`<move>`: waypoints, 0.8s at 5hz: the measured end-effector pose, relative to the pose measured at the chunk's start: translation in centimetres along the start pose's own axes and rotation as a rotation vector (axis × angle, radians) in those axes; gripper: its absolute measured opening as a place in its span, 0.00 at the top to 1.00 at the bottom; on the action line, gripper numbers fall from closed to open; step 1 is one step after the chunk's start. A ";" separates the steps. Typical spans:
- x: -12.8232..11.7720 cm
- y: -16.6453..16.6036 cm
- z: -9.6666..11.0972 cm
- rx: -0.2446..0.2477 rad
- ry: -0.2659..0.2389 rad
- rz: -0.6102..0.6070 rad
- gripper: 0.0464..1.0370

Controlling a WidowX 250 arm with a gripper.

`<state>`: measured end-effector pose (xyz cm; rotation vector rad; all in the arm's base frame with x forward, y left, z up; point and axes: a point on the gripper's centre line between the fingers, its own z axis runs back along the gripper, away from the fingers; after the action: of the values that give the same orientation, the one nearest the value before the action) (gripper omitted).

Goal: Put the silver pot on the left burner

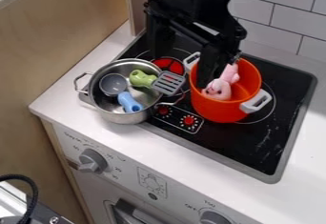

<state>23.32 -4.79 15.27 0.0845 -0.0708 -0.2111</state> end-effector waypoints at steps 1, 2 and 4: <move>-0.2 -0.1 -0.6 -0.006 0.014 -0.002 0.04; 0.1 0.1 -2.1 -0.024 -0.036 -0.006 0.04; 0.0 1.0 -4.6 0.033 -0.102 -0.022 0.04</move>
<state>23.90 -3.42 10.83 0.1076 -0.1749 -0.2362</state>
